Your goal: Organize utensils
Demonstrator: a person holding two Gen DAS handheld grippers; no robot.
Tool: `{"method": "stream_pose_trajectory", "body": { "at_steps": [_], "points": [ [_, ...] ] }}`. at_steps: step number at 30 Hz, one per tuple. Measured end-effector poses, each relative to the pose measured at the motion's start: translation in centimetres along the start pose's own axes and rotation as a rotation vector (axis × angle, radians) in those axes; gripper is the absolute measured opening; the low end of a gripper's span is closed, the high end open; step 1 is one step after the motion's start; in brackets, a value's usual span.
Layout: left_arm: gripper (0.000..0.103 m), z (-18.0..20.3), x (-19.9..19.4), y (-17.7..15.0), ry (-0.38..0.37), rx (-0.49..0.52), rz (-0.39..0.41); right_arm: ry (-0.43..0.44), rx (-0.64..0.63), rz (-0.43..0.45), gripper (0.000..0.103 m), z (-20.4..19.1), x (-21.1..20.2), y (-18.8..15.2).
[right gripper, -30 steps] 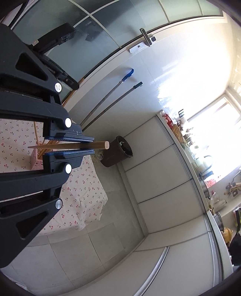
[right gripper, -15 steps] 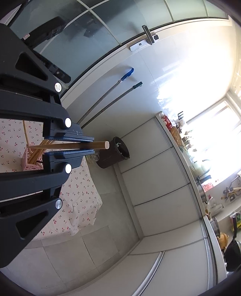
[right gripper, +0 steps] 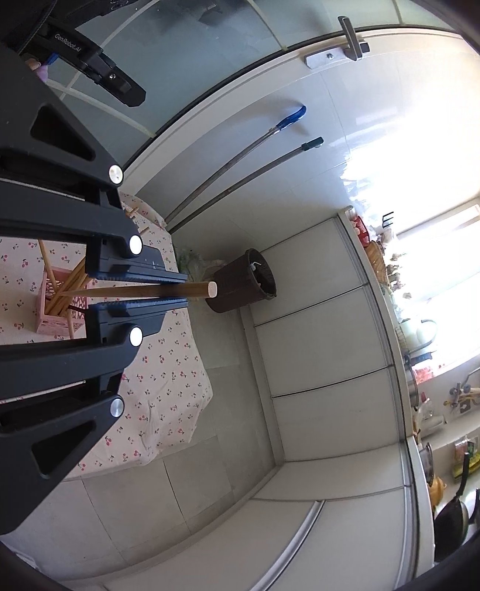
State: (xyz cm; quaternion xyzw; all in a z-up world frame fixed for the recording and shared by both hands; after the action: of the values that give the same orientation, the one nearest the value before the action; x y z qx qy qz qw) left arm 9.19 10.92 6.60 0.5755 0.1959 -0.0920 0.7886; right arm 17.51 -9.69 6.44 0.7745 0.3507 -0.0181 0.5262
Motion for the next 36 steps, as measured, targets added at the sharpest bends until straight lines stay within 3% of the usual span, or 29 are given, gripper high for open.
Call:
{"method": "stream_pose_trajectory", "body": {
  "at_steps": [3, 5, 13, 19, 26, 29, 36],
  "points": [
    [0.043, 0.4, 0.4, -0.6, 0.001, 0.021, -0.021, 0.005, 0.016, -0.014, 0.017, 0.2, 0.9, -0.6],
    [0.044, 0.6, 0.5, -1.0, 0.001, 0.033, -0.028, 0.019, 0.022, -0.02, 0.028, 0.3, 1.0, -0.9],
    [0.052, 2.2, -0.5, -2.8, 0.058, 0.139, -0.016, -0.018, -0.06, -0.019, 0.028, -1.1, -1.3, -3.0],
    [0.059, 2.6, -1.2, -4.4, 0.088, 0.178, -0.024, -0.068, -0.13, -0.011, 0.035, -1.3, -3.7, -4.7],
    [0.069, 2.9, -1.4, -6.7, 0.102, 0.197, -0.066, -0.103, -0.129, -0.028, 0.048, 0.2, -5.7, -7.2],
    [0.076, 3.0, -1.7, -7.6, 0.127, 0.214, -0.056, -0.133, -0.132, -0.032, 0.058, 0.9, -6.4, -8.4],
    [0.089, 3.2, -2.3, -9.6, 0.169, 0.254, -0.047, -0.191, -0.119, -0.062, 0.069, 2.6, -7.2, -11.4]
  ]
}}
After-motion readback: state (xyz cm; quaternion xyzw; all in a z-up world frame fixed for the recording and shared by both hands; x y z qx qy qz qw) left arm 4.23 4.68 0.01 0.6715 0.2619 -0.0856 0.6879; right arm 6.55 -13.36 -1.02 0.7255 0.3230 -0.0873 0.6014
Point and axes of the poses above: each gripper's, at about its wrist camera, not at the fingertips, and x roughly the way its jaws point, z to its right, y to its top, the point moved 4 cm from there along x, roughly the way its jaws point, and after that the axes turned 10 degrees about y, right-handed, at the moved point
